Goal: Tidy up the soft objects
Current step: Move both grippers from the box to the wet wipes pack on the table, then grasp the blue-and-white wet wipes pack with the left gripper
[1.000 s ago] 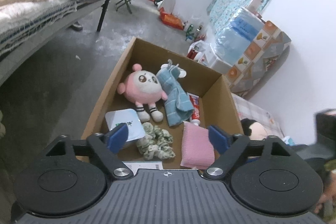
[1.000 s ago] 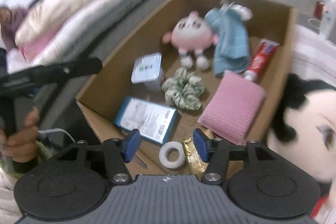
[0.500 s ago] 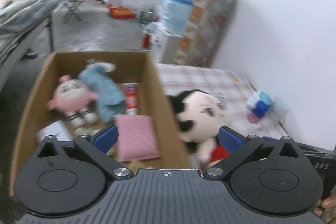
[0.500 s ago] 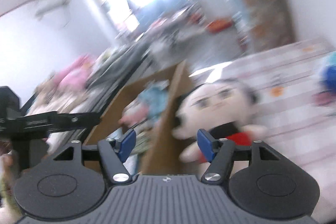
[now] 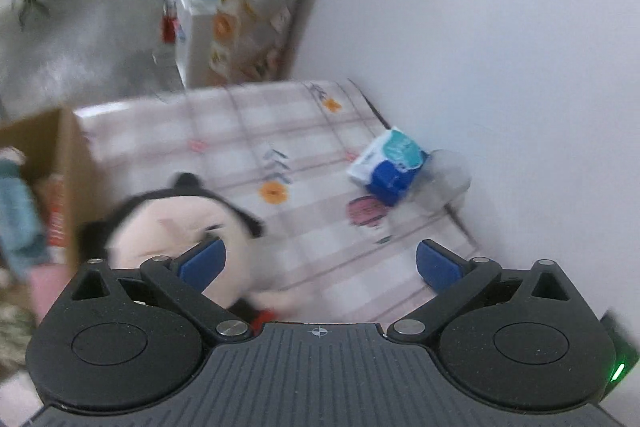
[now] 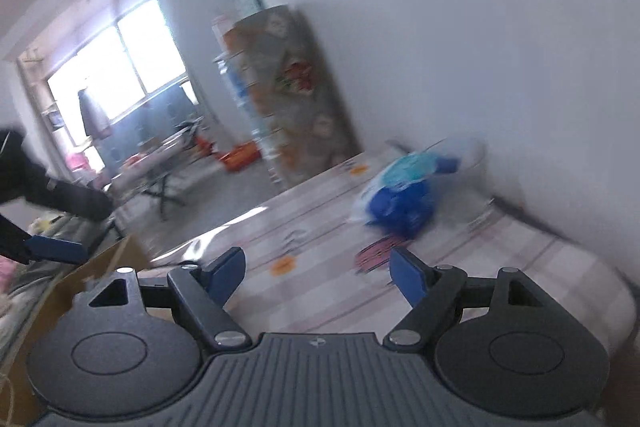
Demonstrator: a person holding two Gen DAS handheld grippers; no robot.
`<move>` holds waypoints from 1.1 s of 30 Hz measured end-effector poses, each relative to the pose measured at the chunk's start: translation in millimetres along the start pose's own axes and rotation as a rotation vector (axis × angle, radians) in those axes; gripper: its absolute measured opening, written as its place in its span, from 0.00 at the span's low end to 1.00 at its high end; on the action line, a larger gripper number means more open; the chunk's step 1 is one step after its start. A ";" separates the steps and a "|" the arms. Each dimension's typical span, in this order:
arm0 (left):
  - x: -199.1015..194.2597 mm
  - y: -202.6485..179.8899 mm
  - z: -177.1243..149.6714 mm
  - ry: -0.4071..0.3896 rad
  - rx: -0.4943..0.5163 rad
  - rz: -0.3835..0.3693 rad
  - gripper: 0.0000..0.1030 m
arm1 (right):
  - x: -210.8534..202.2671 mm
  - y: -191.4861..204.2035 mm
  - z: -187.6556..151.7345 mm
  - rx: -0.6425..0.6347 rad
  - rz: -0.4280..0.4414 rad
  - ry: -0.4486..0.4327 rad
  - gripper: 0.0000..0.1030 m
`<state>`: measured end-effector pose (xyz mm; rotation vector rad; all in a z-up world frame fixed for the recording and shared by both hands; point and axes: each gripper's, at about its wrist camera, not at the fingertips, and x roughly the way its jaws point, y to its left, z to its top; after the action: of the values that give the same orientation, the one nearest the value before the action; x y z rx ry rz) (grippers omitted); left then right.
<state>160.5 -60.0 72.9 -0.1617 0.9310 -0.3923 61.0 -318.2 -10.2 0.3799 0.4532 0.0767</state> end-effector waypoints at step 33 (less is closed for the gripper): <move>295.7 -6.3 99.5 0.250 -0.503 -0.234 0.73 | 143.3 -72.4 7.5 0.080 -0.054 0.152 0.46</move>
<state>396.6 -186.1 -87.5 -0.6987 1.2518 -0.3926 192.1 -365.6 -90.2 0.4421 0.6178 0.0353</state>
